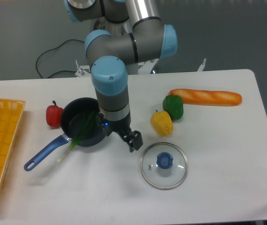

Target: Place the green onion in the pot

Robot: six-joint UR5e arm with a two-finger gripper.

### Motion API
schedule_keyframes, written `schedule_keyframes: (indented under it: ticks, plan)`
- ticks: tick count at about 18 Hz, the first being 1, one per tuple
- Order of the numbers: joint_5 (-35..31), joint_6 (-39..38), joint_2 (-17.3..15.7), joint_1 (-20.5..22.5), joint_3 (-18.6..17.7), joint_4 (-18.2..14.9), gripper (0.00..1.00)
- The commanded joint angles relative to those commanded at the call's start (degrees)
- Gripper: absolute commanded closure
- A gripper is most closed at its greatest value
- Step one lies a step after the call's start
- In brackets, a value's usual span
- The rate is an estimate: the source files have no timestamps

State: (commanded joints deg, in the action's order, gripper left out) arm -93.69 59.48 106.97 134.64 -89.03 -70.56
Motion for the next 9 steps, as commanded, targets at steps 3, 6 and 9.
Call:
schedule_keyframes:
  ticks: [3, 6, 9]
  plan:
    - [0.0, 7.0, -2.0, 2.1, -0.1, -3.5, 0.0]
    - [0.0, 8.8, -2.9, 3.2, -0.2, -4.3, 0.0]
    - [0.0, 9.0, -3.7, 3.4, -0.3, -5.3, 0.0]
